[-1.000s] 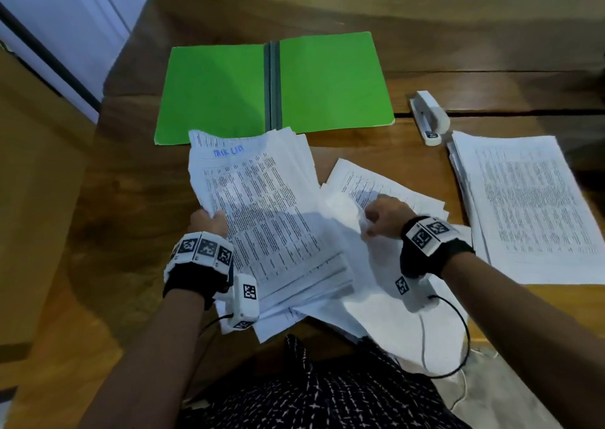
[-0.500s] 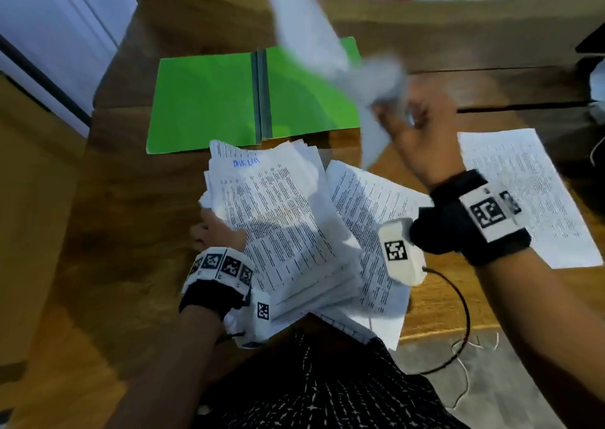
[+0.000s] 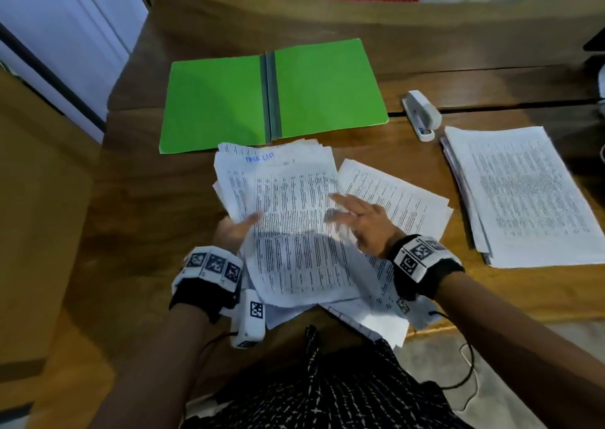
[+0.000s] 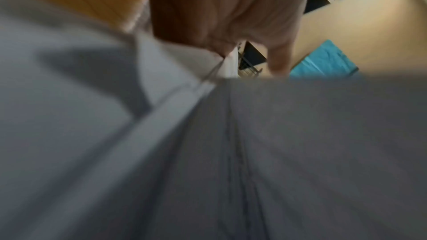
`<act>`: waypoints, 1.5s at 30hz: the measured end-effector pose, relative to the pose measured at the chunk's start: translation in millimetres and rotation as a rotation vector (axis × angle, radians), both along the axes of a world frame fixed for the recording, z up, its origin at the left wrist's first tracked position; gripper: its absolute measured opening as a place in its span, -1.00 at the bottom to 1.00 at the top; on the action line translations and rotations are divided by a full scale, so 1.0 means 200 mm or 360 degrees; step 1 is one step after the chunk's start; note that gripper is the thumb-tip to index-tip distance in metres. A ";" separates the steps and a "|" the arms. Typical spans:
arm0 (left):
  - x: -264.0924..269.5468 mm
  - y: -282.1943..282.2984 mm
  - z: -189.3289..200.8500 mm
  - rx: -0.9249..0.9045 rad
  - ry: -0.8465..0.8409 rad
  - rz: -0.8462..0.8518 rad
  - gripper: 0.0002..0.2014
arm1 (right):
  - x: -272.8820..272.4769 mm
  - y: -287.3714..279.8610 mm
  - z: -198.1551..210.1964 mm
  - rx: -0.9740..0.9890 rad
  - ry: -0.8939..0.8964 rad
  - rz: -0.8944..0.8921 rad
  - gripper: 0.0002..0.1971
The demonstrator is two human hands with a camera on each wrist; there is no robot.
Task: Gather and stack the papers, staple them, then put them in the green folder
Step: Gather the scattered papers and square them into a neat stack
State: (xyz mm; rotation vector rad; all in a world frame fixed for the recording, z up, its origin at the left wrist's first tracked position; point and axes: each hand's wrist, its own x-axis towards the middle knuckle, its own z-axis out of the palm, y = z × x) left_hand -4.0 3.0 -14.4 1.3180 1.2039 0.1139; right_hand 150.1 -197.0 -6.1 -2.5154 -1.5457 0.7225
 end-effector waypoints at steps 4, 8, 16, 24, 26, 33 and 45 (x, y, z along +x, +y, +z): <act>-0.02 -0.02 -0.07 0.0273 0.0149 -0.0110 -0.68 | 0.02 -0.07 -0.02 0.0085 0.0007 -0.1015 -0.23; 0.00 -0.05 -0.06 0.0507 0.0210 0.0010 -0.64 | 0.06 -0.20 -0.02 -0.0188 0.0153 -0.1977 -0.01; 0.10 -0.05 0.25 0.0878 0.0136 0.0035 -0.65 | 0.02 -0.19 -0.05 -0.0218 0.0166 -0.2189 -0.16; 0.08 -0.02 0.84 0.1414 -0.0172 0.0164 -0.59 | 0.05 -0.20 -0.02 0.0188 0.0356 -0.1877 -0.64; 0.11 -0.06 0.85 0.1272 -0.0162 0.0072 -0.66 | 0.06 -0.21 -0.01 0.0294 0.0491 -0.1841 -0.57; 0.22 -0.09 0.19 0.0364 0.0211 -0.0308 -0.76 | 0.02 -0.28 0.01 0.0878 0.1444 -0.2253 -0.54; 0.19 -0.19 -0.04 0.0146 0.0000 -0.0129 -0.57 | -0.05 -0.18 0.15 0.0939 0.1218 -0.1577 -0.69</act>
